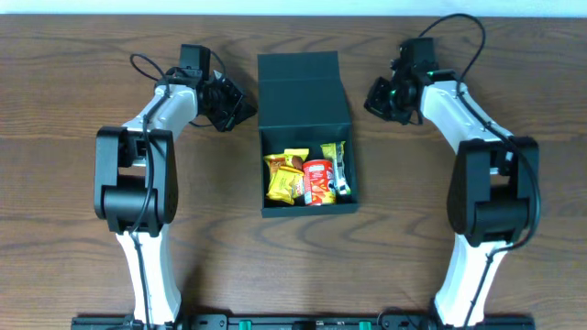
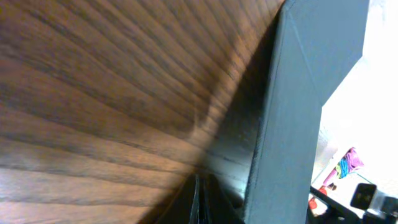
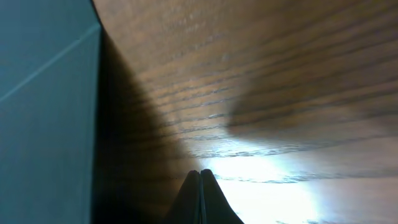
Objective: Pack container
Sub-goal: 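Raise both grippers to the box lid's back edge, then swing the lid forward over the box with both grippers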
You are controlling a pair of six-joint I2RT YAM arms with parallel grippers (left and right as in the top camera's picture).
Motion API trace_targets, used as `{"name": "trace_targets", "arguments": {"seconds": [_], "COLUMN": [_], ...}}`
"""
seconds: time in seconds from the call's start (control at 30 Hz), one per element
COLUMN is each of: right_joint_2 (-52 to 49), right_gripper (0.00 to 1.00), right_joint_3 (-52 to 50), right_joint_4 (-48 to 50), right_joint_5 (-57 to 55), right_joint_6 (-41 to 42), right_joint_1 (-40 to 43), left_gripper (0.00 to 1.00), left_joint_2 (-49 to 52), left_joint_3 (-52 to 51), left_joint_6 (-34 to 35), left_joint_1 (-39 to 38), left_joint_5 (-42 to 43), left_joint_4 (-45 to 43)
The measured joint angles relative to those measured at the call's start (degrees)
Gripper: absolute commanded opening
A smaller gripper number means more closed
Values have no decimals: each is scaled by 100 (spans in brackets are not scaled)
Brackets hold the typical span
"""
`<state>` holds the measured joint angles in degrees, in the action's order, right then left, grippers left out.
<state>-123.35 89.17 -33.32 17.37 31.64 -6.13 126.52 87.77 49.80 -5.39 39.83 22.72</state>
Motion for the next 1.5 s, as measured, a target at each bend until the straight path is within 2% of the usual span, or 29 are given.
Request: {"name": "trace_targets", "arguments": {"seconds": [0.5, 0.87, 1.3, 1.5], "right_joint_2": [-52, -79, -79, -79], "right_gripper": [1, 1, 1, 1], "right_joint_3": [0, 0, 0, 0], "right_joint_4": [470, 1145, 1475, 1475], "right_joint_5": [518, 1139, 2426, 3482], "right_joint_6": [363, 815, 1207, 1414], "right_joint_1": [-258, -48, 367, 551], "left_gripper": [6, 6, 6, 6], "left_joint_2": [0, 15, 20, 20], "left_joint_3": [0, -15, -24, -24], "left_joint_6": [422, 922, 1357, 1458], "left_joint_1": [-291, -225, -195, -216], "left_joint_5": [-168, 103, 994, 1567], "left_joint_4": [-227, -1353, -2481, -2549]}}
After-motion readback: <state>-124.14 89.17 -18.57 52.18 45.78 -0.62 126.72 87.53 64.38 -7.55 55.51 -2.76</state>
